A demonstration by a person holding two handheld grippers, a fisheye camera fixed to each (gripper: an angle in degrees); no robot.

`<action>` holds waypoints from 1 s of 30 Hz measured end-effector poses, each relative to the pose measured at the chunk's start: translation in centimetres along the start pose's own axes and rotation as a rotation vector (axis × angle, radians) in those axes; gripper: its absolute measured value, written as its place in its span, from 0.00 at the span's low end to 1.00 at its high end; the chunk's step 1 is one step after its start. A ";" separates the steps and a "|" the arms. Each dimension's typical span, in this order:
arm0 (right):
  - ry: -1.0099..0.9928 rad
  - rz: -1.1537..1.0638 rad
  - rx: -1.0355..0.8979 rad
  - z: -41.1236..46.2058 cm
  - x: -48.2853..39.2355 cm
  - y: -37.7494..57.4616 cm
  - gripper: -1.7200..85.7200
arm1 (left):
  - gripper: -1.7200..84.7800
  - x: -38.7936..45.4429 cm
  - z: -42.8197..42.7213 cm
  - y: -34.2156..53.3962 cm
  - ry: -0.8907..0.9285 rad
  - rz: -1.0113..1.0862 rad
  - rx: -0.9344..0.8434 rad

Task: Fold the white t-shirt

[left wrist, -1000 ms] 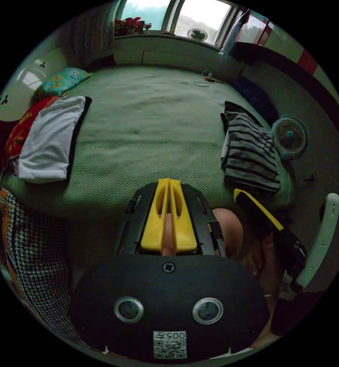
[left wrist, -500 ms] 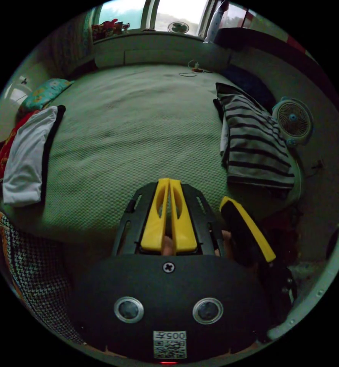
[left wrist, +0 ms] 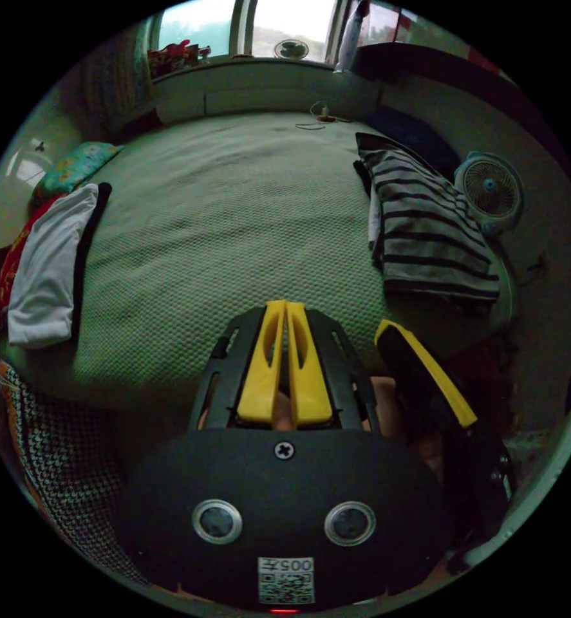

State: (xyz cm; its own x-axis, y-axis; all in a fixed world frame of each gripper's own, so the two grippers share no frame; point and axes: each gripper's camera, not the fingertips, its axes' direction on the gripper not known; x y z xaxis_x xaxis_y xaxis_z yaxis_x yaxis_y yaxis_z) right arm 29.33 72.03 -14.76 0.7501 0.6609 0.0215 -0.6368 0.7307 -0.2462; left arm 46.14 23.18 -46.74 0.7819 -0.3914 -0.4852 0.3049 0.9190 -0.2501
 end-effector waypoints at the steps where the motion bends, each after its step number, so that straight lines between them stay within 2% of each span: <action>1: -0.005 -0.002 0.005 0.0 0.2 0.2 0.01 | 0.01 0.3 0.4 -0.2 -0.015 0.013 -0.003; 12: -0.027 0.053 0.049 0.8 2.9 0.5 0.02 | 0.02 0.0 3.8 -1.8 0.026 0.008 -0.027; 19: -0.156 0.038 0.113 1.0 5.0 -0.8 0.11 | 0.02 -0.9 5.6 -3.0 0.045 0.005 -0.044; 22: -0.121 0.086 0.143 1.5 5.8 -2.0 0.11 | 0.02 -1.0 6.1 -3.5 0.022 0.019 -0.042; 27: -0.008 0.171 0.065 3.7 6.7 -3.5 0.11 | 0.02 -2.1 7.0 -4.3 0.053 -0.005 -0.048; 30: -0.011 0.211 0.042 4.6 7.6 -3.8 0.12 | 0.02 -2.8 7.4 -4.7 0.074 -0.014 -0.051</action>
State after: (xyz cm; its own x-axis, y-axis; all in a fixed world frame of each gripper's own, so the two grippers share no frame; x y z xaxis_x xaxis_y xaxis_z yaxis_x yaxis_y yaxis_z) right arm 36.63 75.06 -9.25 0.5976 0.8016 -0.0155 -0.7865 0.5824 -0.2055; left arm 46.59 20.28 -37.99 0.7348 -0.4086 -0.5414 0.2864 0.9104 -0.2985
